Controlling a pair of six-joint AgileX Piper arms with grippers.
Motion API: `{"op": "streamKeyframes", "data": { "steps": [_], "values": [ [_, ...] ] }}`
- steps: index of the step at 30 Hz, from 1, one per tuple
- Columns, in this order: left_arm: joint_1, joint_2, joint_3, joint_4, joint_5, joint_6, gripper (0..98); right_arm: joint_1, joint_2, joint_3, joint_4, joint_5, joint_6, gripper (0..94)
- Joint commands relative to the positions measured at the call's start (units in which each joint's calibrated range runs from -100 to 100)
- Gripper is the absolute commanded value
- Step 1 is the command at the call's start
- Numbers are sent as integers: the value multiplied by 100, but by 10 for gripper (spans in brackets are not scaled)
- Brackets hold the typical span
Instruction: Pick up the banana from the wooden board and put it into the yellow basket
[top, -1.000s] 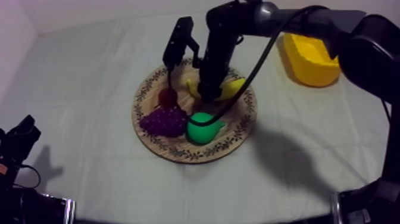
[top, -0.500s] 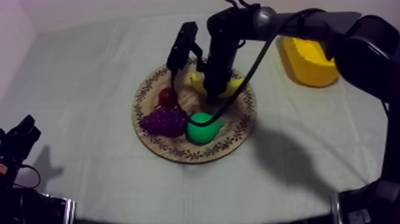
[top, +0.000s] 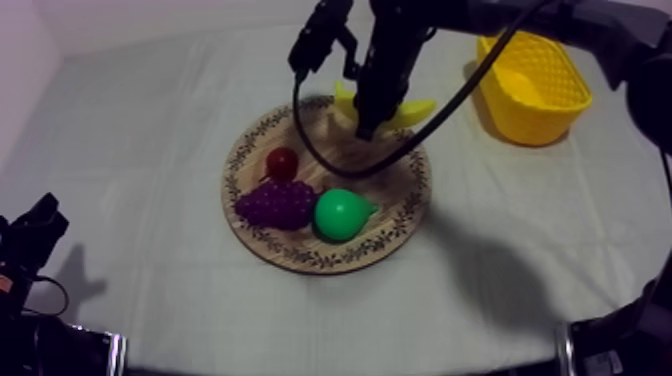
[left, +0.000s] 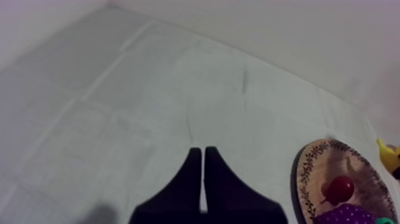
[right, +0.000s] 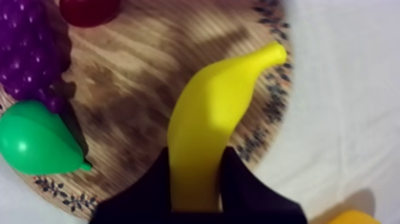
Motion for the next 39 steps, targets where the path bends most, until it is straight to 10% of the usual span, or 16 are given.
{"op": "streamKeyframes", "data": {
  "steps": [1,39],
  "values": [
    [2,-5,-1,3,0,0,1,41,-254,0,116,-34,-144,19],
    [2,-5,-1,3,0,0,1,2268,-901,-412,1483,-997,-1967,21]
  ]
}}
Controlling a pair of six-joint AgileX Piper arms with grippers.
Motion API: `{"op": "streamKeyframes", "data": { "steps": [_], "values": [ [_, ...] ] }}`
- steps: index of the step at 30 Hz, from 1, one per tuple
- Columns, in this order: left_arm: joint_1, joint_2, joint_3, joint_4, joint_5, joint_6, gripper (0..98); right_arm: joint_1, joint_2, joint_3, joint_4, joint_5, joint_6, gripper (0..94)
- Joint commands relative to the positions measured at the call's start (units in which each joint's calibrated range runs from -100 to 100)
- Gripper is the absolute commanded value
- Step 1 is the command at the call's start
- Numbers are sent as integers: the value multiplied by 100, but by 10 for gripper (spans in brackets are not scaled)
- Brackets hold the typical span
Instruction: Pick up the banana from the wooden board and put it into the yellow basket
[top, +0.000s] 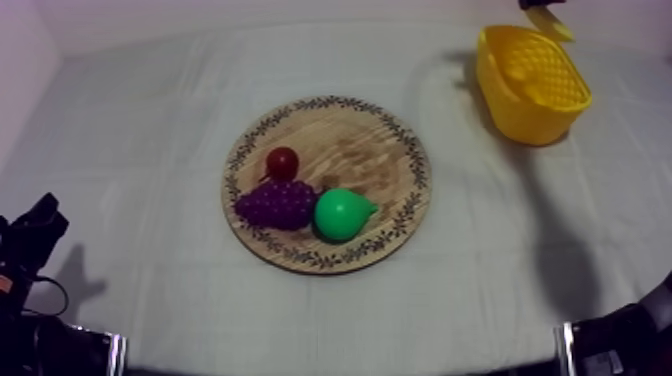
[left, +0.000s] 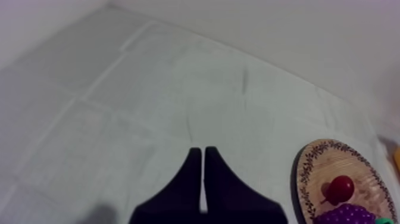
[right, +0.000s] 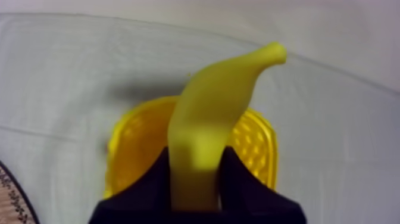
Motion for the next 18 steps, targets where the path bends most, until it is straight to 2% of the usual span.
{"op": "streamKeyframes", "data": {
  "steps": [1,18],
  "values": [
    [2,-5,-1,3,0,-1,1,68,14,81,-15,75,-9,21],
    [2,-5,-1,3,0,-1,1,307,-200,1131,-419,737,241,33]
  ]
}}
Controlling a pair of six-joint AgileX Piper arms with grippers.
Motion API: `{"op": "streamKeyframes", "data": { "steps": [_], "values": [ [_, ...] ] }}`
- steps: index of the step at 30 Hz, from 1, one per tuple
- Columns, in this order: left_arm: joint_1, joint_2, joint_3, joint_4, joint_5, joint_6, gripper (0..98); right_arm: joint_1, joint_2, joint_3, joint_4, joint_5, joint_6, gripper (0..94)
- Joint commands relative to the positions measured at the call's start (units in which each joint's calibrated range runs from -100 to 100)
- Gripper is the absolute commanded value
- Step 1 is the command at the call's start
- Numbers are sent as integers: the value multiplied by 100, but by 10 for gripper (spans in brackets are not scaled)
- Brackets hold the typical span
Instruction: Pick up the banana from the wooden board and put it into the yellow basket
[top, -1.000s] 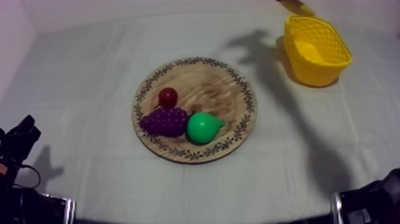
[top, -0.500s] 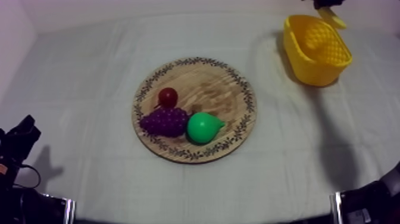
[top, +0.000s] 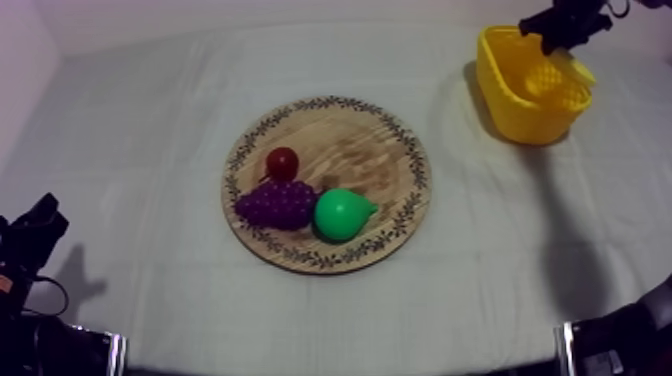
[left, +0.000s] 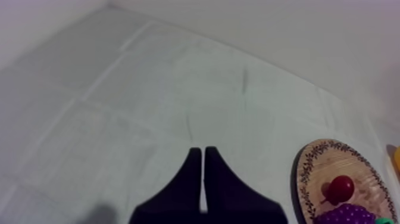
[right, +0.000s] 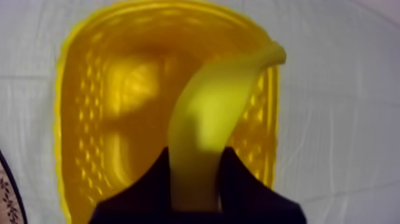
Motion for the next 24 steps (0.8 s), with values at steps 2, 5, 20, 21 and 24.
{"op": "streamKeyframes", "data": {
  "steps": [2,5,20,21,24],
  "values": [
    [2,-5,-1,3,0,0,1,38,-48,116,-133,79,111,89],
    [2,-5,-1,3,0,2,1,60,-98,196,-266,147,263,294],
    [2,-5,-1,3,0,1,1,-72,-444,815,-438,-401,481,576],
    [2,-5,-1,3,0,2,1,-62,-484,844,-440,-421,490,572],
    [2,-5,-1,3,0,0,1,-11,-652,986,-407,-638,466,515]
  ]
}}
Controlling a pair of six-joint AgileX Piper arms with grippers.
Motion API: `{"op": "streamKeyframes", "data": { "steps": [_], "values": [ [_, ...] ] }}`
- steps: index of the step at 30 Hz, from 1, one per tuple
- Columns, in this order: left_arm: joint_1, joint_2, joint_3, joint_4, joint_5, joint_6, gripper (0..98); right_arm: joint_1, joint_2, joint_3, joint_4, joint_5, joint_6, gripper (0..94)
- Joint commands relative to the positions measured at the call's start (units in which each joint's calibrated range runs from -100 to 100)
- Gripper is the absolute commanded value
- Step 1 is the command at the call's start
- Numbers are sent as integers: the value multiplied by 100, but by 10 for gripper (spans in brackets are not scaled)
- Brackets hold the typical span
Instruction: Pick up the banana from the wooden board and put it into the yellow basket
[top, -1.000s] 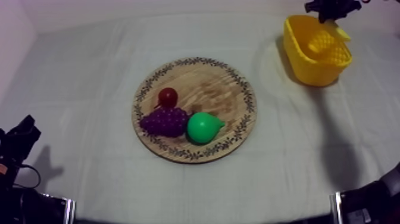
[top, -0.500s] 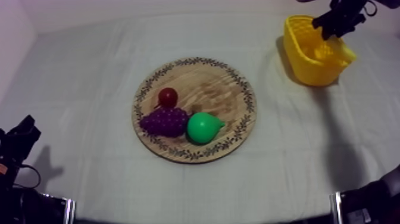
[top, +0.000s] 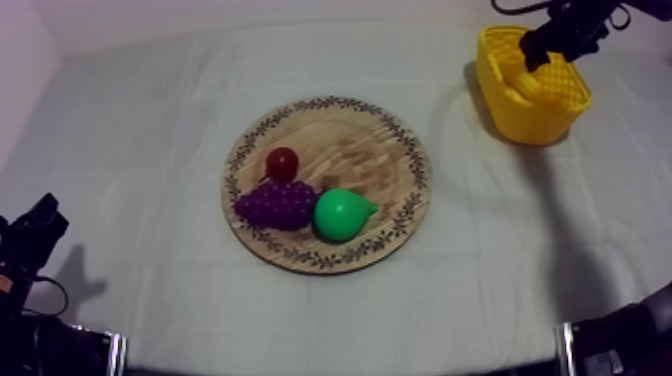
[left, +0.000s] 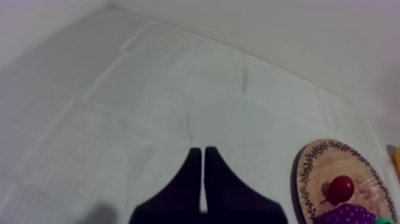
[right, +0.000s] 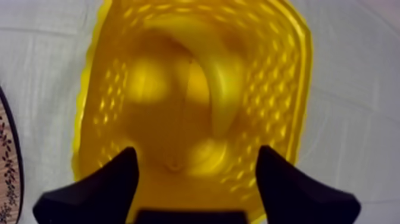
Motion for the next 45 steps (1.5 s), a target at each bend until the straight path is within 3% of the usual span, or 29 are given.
{"op": "streamKeyframes", "data": {
  "steps": [1,5,8,12,21,29,32,36,42,45],
  "values": [
    [2,-5,-1,3,0,1,1,49,-151,137,61,-227,-51,461],
    [2,-5,-1,3,0,0,1,120,-614,684,191,-895,-191,200],
    [2,-5,-1,3,0,-1,1,152,-1120,1345,304,-1642,-351,80],
    [2,-5,-1,3,0,-1,1,211,-1950,2362,262,-2673,-404,25],
    [2,-5,-1,3,0,-1,1,308,-4108,4755,-369,-4603,65,8],
    [2,-5,-1,3,0,1,1,153,-5989,6660,-1271,-5204,959,7],
    [2,-5,-1,3,0,-1,1,71,-6681,7250,-1440,-5247,1212,7],
    [2,-5,-1,3,0,1,1,-26,-7509,7860,-1412,-5218,1309,7],
    [2,-5,-1,3,0,0,1,-138,-8609,8683,-1123,-5151,1152,7],
    [2,-5,-1,3,0,1,1,-153,-9065,8903,-1175,-4992,1142,6]
  ]
}}
